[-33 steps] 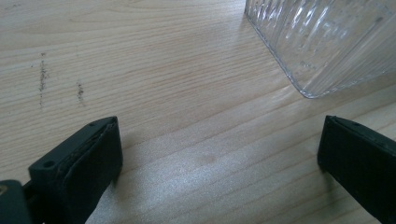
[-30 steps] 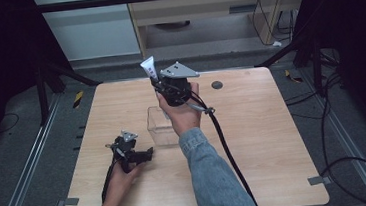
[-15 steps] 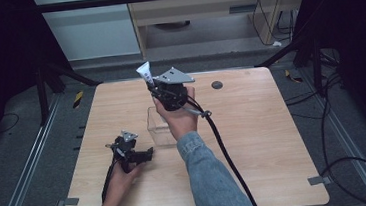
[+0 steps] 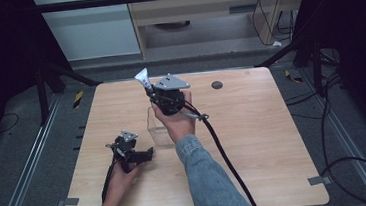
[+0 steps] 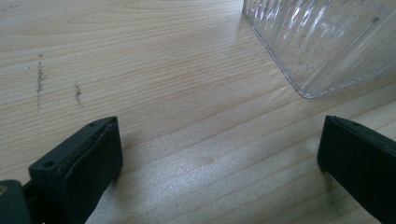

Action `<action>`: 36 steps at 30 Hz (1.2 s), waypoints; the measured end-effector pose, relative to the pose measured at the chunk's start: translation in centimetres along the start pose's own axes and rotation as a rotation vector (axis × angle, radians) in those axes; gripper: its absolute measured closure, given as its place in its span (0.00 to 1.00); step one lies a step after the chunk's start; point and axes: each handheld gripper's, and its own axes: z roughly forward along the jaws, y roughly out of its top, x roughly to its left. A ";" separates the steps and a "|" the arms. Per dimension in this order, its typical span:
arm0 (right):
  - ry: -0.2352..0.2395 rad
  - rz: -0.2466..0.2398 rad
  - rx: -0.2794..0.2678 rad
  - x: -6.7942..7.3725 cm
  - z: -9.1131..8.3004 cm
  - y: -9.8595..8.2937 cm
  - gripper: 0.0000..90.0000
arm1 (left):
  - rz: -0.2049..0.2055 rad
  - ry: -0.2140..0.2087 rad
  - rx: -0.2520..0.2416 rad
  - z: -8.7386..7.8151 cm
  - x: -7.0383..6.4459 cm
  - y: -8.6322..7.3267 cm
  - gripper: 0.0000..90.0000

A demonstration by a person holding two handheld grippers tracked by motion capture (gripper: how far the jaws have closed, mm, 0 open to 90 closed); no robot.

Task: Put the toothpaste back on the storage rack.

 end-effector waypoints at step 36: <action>-0.027 -0.008 0.139 -0.2 1.8 -4.8 0.88 | -0.001 0.000 0.000 0.0 0.0 0.0 0.00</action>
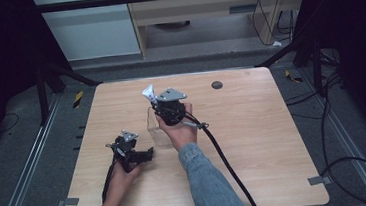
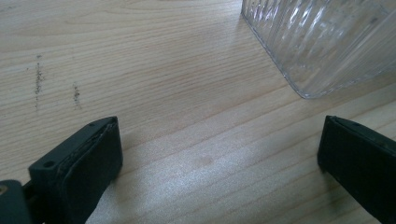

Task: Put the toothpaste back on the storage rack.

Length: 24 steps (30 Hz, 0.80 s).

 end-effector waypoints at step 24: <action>-0.006 0.006 0.058 -0.5 0.6 -1.7 0.88 | 0.005 -0.001 0.005 0.0 0.0 0.0 0.00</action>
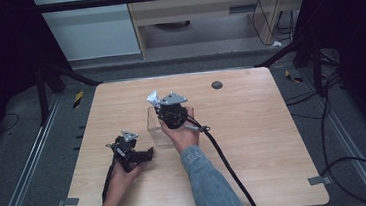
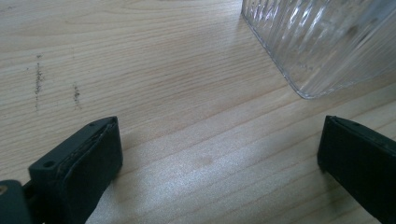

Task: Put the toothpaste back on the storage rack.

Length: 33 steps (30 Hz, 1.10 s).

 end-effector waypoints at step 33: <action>0.010 -0.062 0.061 1.2 1.8 0.5 0.87 | -0.002 0.000 -0.001 0.0 0.0 0.0 0.00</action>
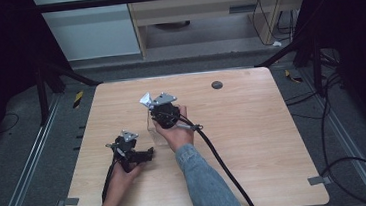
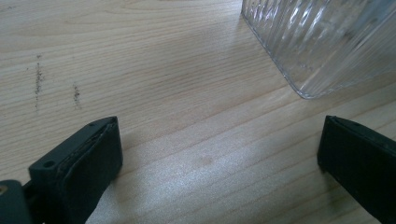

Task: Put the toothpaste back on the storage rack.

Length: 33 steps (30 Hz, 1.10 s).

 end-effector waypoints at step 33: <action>0.013 0.007 0.006 0.1 0.7 0.1 0.85 | 0.000 0.000 0.000 0.0 0.0 0.0 0.00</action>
